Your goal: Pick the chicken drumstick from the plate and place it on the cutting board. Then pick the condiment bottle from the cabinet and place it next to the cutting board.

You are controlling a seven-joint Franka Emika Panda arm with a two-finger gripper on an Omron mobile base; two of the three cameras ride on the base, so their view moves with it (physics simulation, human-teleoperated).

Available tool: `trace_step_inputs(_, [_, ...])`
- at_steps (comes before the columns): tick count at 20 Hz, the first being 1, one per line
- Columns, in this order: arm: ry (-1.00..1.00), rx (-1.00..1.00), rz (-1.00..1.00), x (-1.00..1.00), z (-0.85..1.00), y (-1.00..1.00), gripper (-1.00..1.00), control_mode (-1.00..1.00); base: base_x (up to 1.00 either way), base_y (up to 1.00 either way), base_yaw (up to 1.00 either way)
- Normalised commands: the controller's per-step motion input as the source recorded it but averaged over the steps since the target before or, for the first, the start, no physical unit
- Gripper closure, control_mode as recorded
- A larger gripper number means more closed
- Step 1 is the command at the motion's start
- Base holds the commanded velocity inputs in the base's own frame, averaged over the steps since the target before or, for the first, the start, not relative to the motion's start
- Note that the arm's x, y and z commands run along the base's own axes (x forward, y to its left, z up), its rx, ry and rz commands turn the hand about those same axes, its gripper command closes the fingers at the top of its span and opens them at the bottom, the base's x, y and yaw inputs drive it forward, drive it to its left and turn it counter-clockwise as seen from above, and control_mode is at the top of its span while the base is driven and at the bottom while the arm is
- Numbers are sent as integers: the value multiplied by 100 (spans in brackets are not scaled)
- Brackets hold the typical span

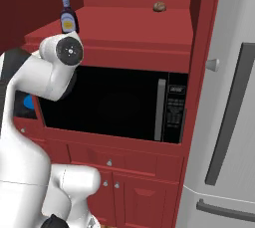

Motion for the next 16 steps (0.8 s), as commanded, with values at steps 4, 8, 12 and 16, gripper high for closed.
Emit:
trace_step_inputs(4, [-12, 0, 27, -1, 0, 16, -100, -100, 0, 0, 0])
trace_step_inputs(8, [-13, 0, 28, -3, 0, 14, -100, -100, 0, 0, 0])
trace_step_inputs(12, [-9, -1, 23, -5, 1, 7, -100, -100, 0, 0, 0])
trace_step_inputs(16, [-1, -5, 13, -10, 14, 0, -100, -100, 0, 0, 0])
